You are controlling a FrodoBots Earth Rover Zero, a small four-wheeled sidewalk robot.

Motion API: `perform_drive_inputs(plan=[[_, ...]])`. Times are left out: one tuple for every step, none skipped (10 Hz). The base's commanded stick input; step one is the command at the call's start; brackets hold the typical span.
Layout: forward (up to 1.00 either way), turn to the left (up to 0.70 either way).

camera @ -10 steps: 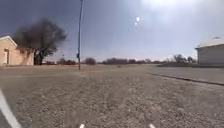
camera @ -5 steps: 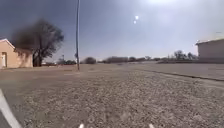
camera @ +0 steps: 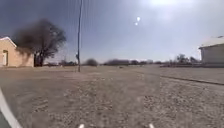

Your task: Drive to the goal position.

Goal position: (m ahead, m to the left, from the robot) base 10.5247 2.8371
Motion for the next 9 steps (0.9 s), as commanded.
perform_drive_inputs(plan=[[0.70, 0.00], [0.70, 0.00], [0.70, 0.00], [0.70, 0.00], [0.70, 0.00], [0.70, 0.00], [0.70, 0.00], [0.70, 0.00], [0.70, 0.00]])
